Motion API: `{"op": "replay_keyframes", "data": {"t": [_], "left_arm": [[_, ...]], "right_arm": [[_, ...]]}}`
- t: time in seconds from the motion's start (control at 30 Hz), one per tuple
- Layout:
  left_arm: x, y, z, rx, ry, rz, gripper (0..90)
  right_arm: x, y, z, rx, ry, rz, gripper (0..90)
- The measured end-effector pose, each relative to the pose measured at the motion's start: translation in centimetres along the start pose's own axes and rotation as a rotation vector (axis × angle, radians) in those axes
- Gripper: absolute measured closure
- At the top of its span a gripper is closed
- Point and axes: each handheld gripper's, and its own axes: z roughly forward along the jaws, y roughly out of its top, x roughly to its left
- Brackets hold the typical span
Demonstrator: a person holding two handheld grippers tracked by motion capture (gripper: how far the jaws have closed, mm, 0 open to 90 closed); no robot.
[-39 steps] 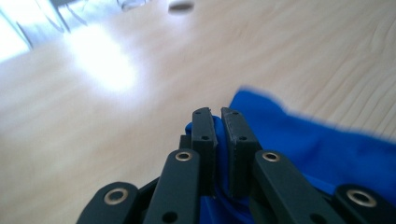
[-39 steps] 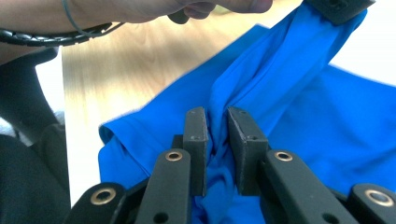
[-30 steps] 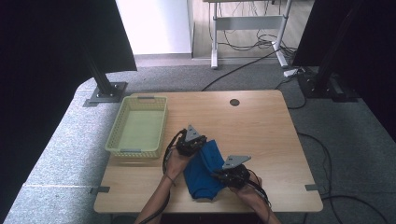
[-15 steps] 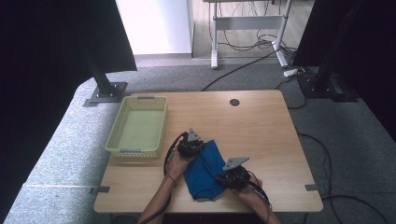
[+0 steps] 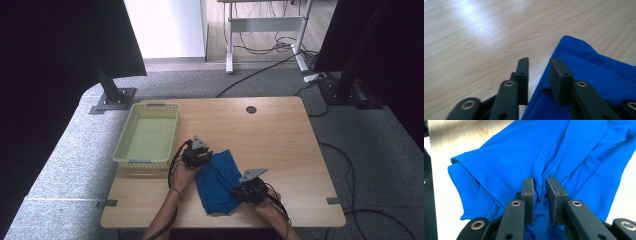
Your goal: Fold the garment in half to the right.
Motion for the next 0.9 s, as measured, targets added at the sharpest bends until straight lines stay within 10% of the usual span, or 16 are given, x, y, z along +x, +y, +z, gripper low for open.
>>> {"op": "replay_keyframes", "data": {"t": [0.5, 0.9], "left_arm": [[-2.6, -2.3, -3.1, 0.026, -0.192, 0.007, 22.8], [-4.5, -4.6, -2.7, 0.089, -0.144, 0.079, 18.9]], "right_arm": [[-0.2, -0.2, 0.0, -0.013, 0.015, 0.007, 74.5], [-0.2, -0.2, 0.0, -0.019, 0.022, 0.005, 72.4]]}}
